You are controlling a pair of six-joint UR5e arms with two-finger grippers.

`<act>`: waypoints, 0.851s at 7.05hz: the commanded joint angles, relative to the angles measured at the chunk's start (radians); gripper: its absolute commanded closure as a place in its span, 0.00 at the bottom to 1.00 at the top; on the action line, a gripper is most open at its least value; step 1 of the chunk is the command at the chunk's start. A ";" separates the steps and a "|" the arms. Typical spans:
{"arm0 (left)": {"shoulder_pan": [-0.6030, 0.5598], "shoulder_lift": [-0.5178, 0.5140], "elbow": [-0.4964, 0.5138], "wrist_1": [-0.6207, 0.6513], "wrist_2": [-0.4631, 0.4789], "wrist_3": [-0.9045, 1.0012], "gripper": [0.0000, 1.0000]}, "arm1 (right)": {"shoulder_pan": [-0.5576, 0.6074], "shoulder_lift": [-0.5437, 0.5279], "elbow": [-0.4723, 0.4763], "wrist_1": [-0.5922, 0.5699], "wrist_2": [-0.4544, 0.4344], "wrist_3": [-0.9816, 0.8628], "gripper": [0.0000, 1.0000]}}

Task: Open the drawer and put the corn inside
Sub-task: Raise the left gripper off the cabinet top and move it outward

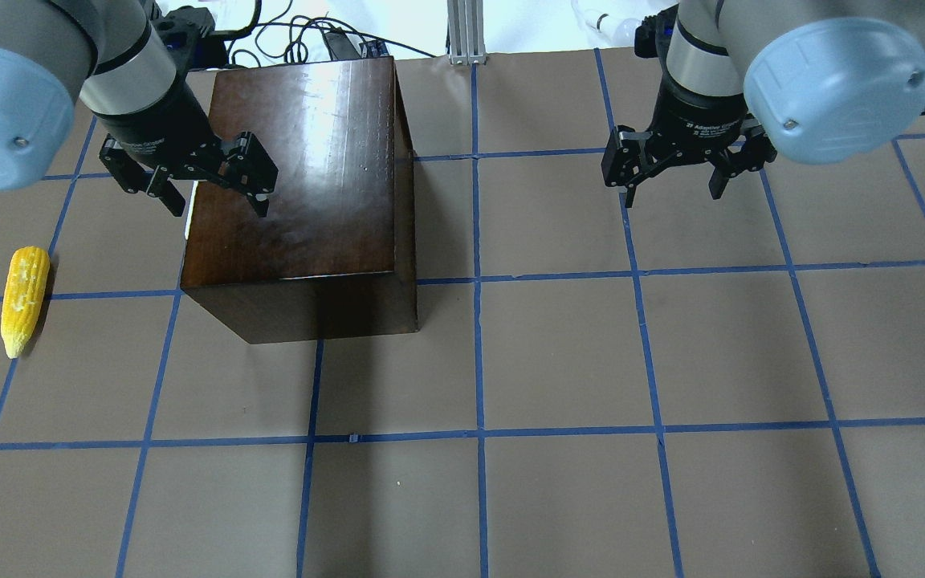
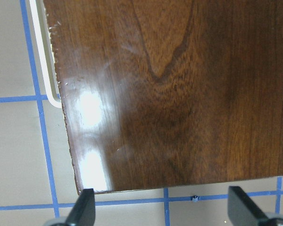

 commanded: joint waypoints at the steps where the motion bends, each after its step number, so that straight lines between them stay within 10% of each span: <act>1: -0.007 0.003 0.000 -0.007 -0.001 -0.002 0.00 | 0.000 0.000 0.000 0.001 0.000 0.000 0.00; 6: 0.007 -0.004 0.006 0.000 0.008 0.000 0.00 | 0.000 0.000 0.000 0.000 0.000 0.000 0.00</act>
